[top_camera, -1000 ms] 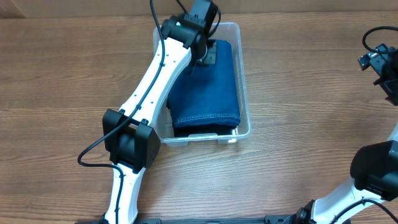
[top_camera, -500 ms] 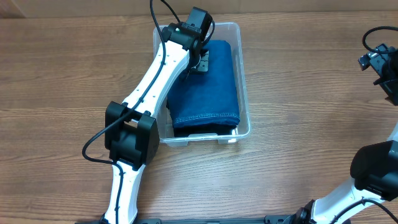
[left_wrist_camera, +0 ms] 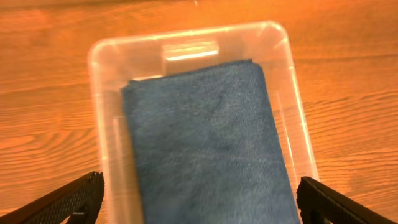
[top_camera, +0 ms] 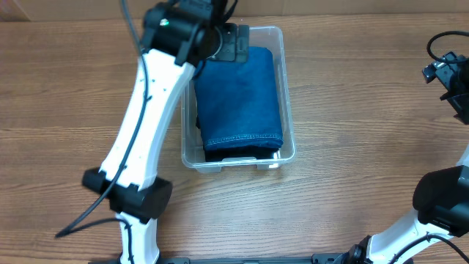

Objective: Pack container

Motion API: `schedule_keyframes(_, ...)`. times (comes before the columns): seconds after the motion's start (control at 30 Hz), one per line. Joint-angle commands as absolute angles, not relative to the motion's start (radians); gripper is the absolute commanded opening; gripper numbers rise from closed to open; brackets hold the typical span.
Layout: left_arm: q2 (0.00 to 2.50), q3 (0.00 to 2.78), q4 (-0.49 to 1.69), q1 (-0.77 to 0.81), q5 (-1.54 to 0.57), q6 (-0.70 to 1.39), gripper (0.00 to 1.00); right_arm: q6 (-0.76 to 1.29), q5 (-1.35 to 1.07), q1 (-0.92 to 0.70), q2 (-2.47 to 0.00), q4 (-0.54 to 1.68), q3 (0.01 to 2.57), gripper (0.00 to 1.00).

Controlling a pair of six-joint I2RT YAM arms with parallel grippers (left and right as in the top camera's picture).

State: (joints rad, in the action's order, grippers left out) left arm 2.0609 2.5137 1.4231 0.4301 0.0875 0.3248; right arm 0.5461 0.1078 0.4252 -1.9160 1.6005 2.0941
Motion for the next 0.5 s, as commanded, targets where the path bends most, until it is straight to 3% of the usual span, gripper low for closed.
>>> schedule_keyframes(0.0,1.963,2.535,1.490,0.432,0.134,0.314,1.00,0.551,0.111,0.427,-1.909,1.599,2.095,1.00)
schedule_keyframes(0.2,1.812,2.535,1.678,0.432,0.151,0.345,1.00,0.551,0.111,0.427,-1.909,1.599,2.096,1.00)
schedule_keyframes(0.47,1.425,2.462,1.689,0.432,0.189,0.370,1.00,0.551,0.111,0.427,-1.909,1.599,2.096,1.00)
